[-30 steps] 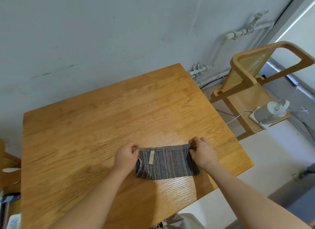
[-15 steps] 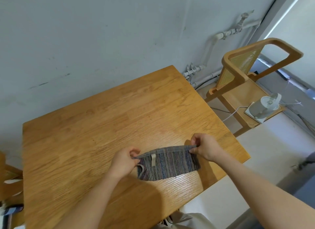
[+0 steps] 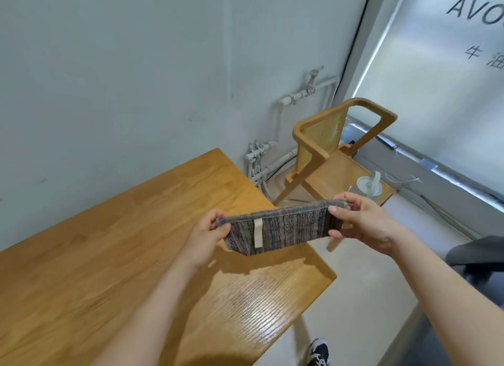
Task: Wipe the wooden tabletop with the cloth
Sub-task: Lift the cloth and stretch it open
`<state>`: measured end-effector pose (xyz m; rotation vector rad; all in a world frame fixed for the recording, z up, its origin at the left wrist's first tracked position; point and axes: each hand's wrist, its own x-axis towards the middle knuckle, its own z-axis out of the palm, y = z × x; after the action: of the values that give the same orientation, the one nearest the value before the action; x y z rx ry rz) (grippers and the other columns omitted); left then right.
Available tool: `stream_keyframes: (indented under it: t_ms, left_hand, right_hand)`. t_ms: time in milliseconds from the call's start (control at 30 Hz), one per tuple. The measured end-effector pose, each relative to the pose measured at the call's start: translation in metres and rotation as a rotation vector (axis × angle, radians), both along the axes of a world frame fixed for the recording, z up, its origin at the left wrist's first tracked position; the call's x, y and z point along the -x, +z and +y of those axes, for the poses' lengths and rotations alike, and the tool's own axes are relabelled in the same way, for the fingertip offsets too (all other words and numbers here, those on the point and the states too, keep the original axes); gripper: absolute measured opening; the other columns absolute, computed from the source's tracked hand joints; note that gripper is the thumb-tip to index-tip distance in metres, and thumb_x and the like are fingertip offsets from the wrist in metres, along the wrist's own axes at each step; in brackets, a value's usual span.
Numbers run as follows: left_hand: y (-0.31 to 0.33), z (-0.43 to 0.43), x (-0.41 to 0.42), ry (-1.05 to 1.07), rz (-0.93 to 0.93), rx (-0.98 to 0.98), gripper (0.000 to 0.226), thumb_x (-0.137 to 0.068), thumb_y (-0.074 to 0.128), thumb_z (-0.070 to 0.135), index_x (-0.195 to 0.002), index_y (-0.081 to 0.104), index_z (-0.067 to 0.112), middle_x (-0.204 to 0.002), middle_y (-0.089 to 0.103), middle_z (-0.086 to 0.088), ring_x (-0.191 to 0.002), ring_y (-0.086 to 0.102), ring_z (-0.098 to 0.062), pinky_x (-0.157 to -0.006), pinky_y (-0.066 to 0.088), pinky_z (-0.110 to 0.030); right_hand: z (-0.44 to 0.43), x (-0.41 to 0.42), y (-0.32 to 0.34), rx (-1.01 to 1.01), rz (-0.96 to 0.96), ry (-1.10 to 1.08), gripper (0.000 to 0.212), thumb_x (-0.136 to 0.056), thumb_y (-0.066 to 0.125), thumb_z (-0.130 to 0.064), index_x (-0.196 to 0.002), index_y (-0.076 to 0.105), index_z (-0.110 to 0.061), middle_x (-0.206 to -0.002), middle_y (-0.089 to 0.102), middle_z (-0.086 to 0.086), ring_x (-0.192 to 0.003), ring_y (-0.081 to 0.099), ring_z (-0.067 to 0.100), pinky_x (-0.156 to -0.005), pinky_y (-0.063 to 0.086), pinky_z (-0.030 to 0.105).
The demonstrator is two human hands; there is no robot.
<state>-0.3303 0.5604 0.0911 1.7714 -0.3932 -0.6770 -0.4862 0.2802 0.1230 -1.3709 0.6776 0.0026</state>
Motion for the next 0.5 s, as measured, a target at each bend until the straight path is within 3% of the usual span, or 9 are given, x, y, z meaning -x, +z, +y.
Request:
stream_keyframes:
  t_ms: [100, 200, 233, 333, 400, 500]
  left_hand:
    - [0.002, -0.072, 0.014, 0.107, -0.129, 0.02, 0.015, -0.098, 0.042, 0.007, -0.095, 0.049, 0.019, -0.087, 0.055, 0.001, -0.079, 0.051, -0.015, -0.069, 0.04, -0.031]
    - [0.001, -0.137, 0.027, 0.198, -0.251, 0.05, 0.025, -0.101, 0.035, 0.01, -0.107, 0.043, 0.033, -0.095, 0.058, 0.002, -0.076, 0.056, -0.005, -0.067, 0.042, -0.024]
    - [0.0, -0.154, 0.03, 0.205, -0.309, 0.041, 0.027, -0.101, 0.034, 0.012, -0.113, 0.04, 0.036, -0.092, 0.059, -0.002, -0.074, 0.057, -0.009, -0.066, 0.041, -0.026]
    - [-0.012, -0.194, 0.032, 0.212, -0.48, -0.028, 0.027, -0.101, 0.035, 0.016, -0.119, 0.034, 0.036, -0.067, 0.048, -0.003, -0.055, 0.047, -0.019, -0.055, 0.034, -0.031]
    - [-0.022, -0.212, 0.028, 0.216, -0.533, -0.079, 0.026, -0.1, 0.037, 0.014, -0.115, 0.033, 0.036, -0.068, 0.046, 0.001, -0.052, 0.044, -0.017, -0.051, 0.031, -0.033]
    - [-0.032, -0.236, 0.012, 0.239, -0.496, -0.137, 0.027, -0.098, 0.039, 0.008, -0.1, 0.037, 0.034, -0.075, 0.051, 0.0, -0.057, 0.044, -0.017, -0.054, 0.03, -0.031]
  right_hand:
    - [-0.041, 0.0, 0.01, 0.146, -0.029, -0.113, 0.004, -0.092, 0.062, -0.013, -0.093, 0.059, -0.014, -0.086, 0.065, 0.004, -0.076, 0.065, 0.013, -0.059, 0.058, 0.03]
    - [-0.087, -0.006, 0.008, 0.374, -0.005, -0.218, 0.01, -0.094, 0.061, -0.019, -0.097, 0.058, -0.01, -0.088, 0.063, 0.007, -0.071, 0.059, 0.016, -0.046, 0.051, 0.025]
    - [-0.102, -0.008, 0.005, 0.456, 0.015, -0.234, 0.015, -0.094, 0.061, -0.022, -0.098, 0.058, -0.009, -0.089, 0.062, 0.008, -0.071, 0.058, 0.018, -0.045, 0.051, 0.026]
    - [-0.143, -0.018, -0.003, 0.807, 0.116, -0.194, 0.025, -0.093, 0.06, -0.032, -0.092, 0.055, -0.008, -0.085, 0.062, 0.011, -0.077, 0.059, 0.029, -0.06, 0.053, 0.041]
    - [-0.163, -0.026, -0.005, 1.015, 0.181, -0.127, 0.028, -0.093, 0.058, -0.036, -0.087, 0.053, -0.01, -0.08, 0.061, 0.007, -0.077, 0.057, 0.029, -0.066, 0.047, 0.039]
    - [-0.189, -0.042, -0.014, 1.149, 0.225, -0.052, 0.029, -0.095, 0.054, -0.042, -0.087, 0.048, -0.015, -0.077, 0.06, 0.003, -0.074, 0.054, 0.025, -0.063, 0.044, 0.038]
